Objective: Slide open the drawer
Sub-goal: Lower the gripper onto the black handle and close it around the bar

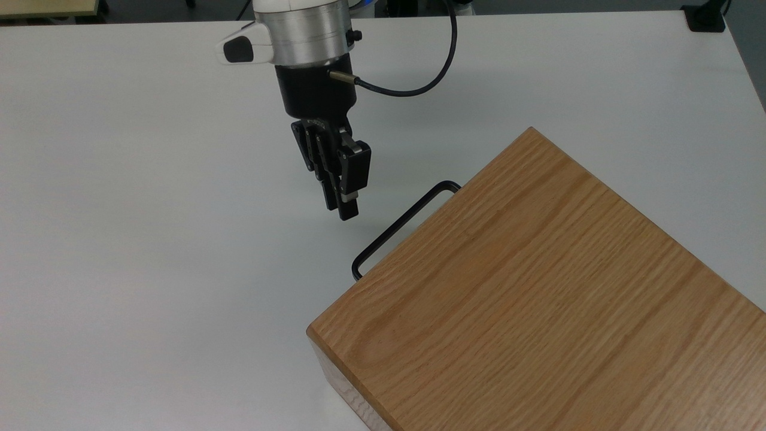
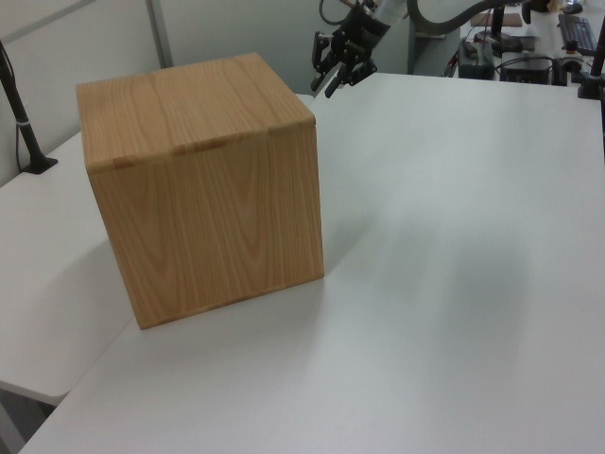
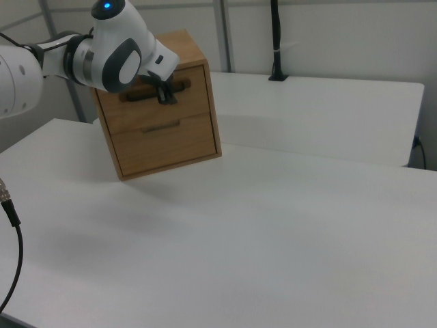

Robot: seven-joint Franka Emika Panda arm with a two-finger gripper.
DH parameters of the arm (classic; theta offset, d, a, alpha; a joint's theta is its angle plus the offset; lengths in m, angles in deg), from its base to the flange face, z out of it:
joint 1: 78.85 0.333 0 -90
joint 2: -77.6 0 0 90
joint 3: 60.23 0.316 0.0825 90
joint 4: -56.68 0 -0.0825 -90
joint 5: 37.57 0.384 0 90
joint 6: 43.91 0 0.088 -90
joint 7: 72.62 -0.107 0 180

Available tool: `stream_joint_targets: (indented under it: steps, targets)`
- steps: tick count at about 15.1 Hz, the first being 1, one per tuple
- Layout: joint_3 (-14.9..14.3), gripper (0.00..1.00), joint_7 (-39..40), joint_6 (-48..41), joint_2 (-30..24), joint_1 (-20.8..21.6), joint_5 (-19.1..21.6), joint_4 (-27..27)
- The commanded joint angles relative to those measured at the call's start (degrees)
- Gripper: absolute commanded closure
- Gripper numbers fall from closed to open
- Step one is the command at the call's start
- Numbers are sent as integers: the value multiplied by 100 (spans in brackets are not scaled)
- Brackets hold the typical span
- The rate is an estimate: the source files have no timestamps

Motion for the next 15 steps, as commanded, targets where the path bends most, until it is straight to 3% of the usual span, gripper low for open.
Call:
stream_joint_targets:
  steps: [1, 8, 13, 15]
  targets:
    - [248, 67, -73, 47, 72, -126, 88, 106]
    - [617, 64, -74, 56, 564, -117, 53, 720]
    - [653, 65, -65, 56, 740, -100, 9, 844]
    - [653, 70, -65, 56, 775, -100, -148, 800]
